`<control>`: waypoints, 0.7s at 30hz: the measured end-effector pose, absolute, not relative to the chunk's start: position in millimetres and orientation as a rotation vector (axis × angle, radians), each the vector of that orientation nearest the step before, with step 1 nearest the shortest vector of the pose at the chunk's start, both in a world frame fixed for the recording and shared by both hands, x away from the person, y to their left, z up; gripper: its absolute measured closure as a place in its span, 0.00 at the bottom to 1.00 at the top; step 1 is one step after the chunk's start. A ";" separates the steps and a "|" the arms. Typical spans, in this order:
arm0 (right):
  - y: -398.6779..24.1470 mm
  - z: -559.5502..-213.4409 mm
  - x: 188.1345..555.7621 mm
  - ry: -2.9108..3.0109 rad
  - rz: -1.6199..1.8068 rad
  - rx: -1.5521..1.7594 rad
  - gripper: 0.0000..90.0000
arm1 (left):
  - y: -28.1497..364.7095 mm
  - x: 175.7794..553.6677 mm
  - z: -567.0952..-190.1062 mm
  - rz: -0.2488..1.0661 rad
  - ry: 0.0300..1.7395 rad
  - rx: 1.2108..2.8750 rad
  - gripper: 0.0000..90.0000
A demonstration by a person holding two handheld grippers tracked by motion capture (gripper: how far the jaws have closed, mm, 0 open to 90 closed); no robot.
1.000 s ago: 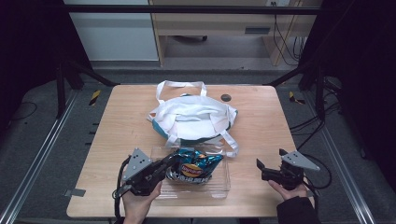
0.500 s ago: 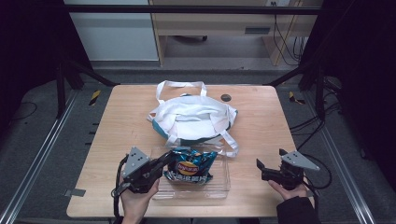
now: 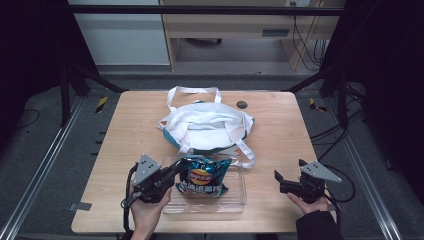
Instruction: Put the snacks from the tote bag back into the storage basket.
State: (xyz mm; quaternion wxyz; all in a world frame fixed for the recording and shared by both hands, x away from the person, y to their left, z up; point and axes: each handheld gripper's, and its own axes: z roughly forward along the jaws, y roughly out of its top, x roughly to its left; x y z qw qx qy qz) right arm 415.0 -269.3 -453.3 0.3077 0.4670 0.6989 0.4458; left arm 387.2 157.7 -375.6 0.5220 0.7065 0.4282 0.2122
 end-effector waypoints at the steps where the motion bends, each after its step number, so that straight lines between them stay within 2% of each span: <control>1: -269.4 -453.4 415.1 1.848 1.177 1.233 0.07 | 157.7 388.1 -375.8 0.508 1.027 1.691 1.00; 21: -269.1 -454.4 416.2 1.855 1.166 1.233 0.07 | 150.3 410.3 -379.5 0.538 1.048 1.667 0.99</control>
